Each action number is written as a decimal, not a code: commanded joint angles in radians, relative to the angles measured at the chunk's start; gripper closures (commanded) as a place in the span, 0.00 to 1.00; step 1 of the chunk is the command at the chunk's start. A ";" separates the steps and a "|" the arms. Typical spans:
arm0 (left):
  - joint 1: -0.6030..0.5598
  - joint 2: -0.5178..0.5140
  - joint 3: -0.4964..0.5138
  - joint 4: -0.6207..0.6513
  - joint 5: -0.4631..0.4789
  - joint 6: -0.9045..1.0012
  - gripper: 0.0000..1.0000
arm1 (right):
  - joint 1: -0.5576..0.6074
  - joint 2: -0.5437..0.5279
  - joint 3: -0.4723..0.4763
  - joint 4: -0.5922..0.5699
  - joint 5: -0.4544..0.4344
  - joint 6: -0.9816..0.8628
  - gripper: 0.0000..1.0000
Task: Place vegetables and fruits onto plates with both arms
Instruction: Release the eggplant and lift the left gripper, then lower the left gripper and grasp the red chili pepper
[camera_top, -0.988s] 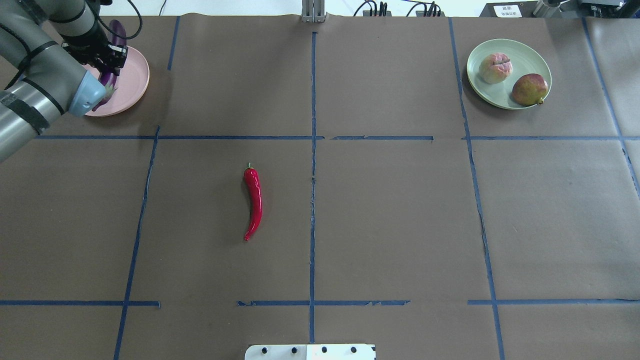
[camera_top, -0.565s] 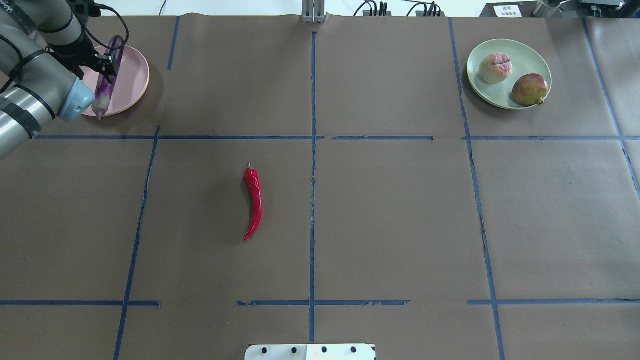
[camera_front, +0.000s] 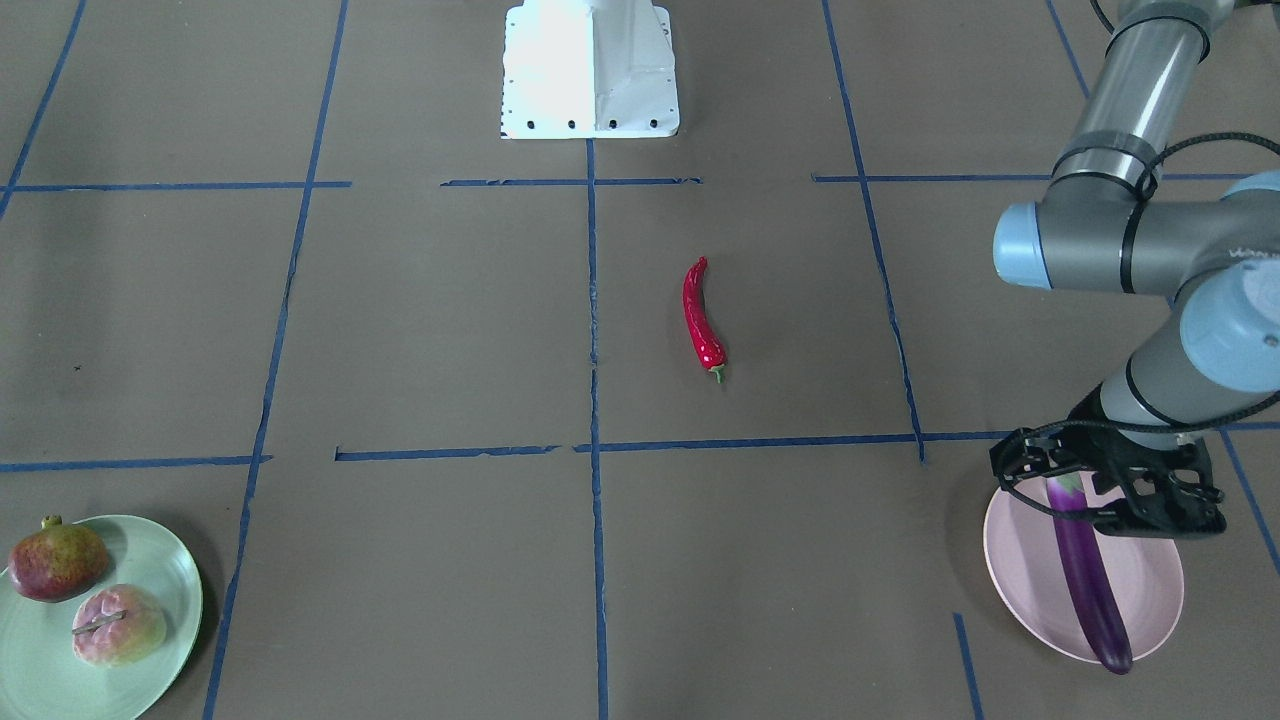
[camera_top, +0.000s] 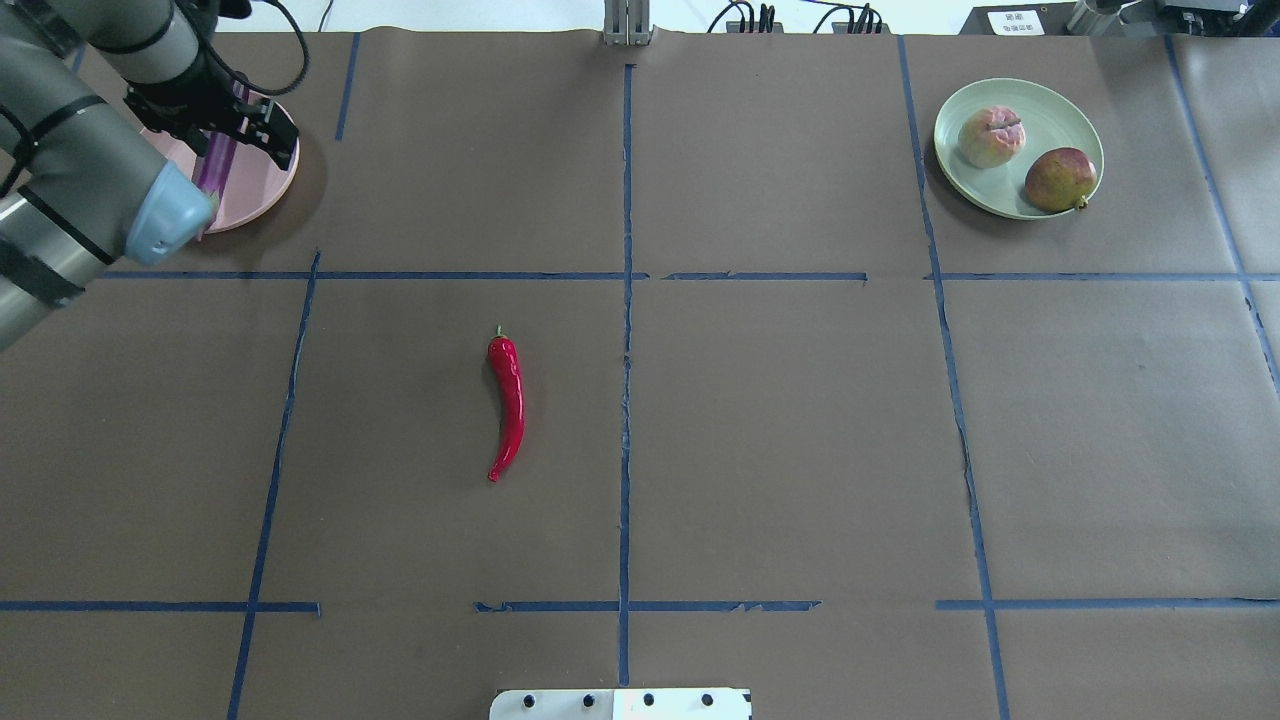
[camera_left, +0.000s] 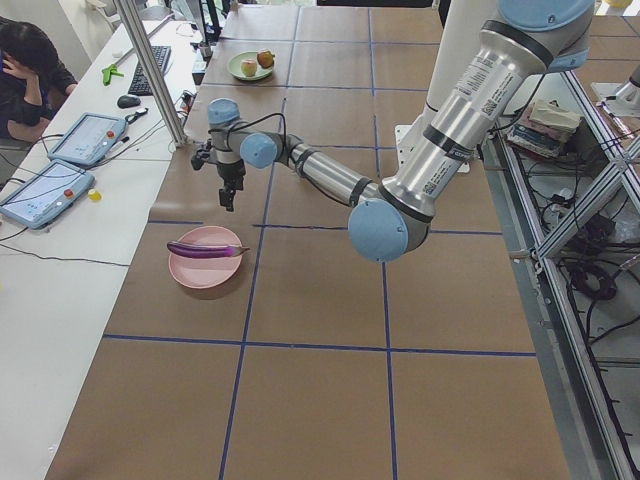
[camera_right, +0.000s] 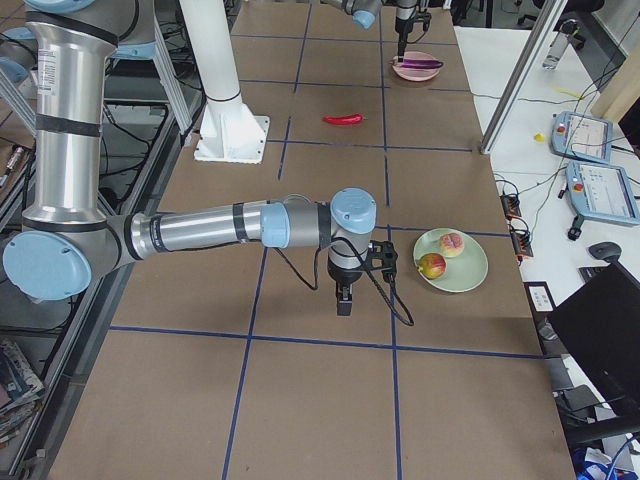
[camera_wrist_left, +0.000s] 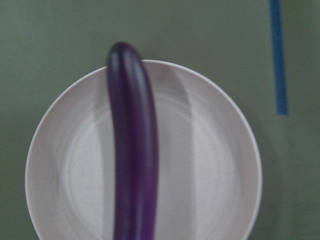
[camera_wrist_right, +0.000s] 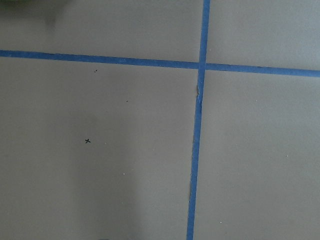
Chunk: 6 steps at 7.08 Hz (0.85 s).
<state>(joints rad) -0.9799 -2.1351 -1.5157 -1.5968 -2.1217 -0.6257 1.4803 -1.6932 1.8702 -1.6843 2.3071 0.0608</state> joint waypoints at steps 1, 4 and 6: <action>0.223 -0.005 -0.107 0.054 0.008 -0.299 0.00 | 0.000 0.003 -0.002 0.000 0.000 0.001 0.00; 0.427 -0.098 -0.087 0.049 0.184 -0.567 0.00 | 0.000 0.006 -0.005 0.000 0.000 0.001 0.00; 0.455 -0.137 -0.040 0.047 0.187 -0.615 0.18 | 0.000 0.006 -0.006 0.000 0.000 0.001 0.00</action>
<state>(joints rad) -0.5421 -2.2467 -1.5836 -1.5486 -1.9431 -1.2129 1.4803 -1.6875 1.8646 -1.6843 2.3071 0.0614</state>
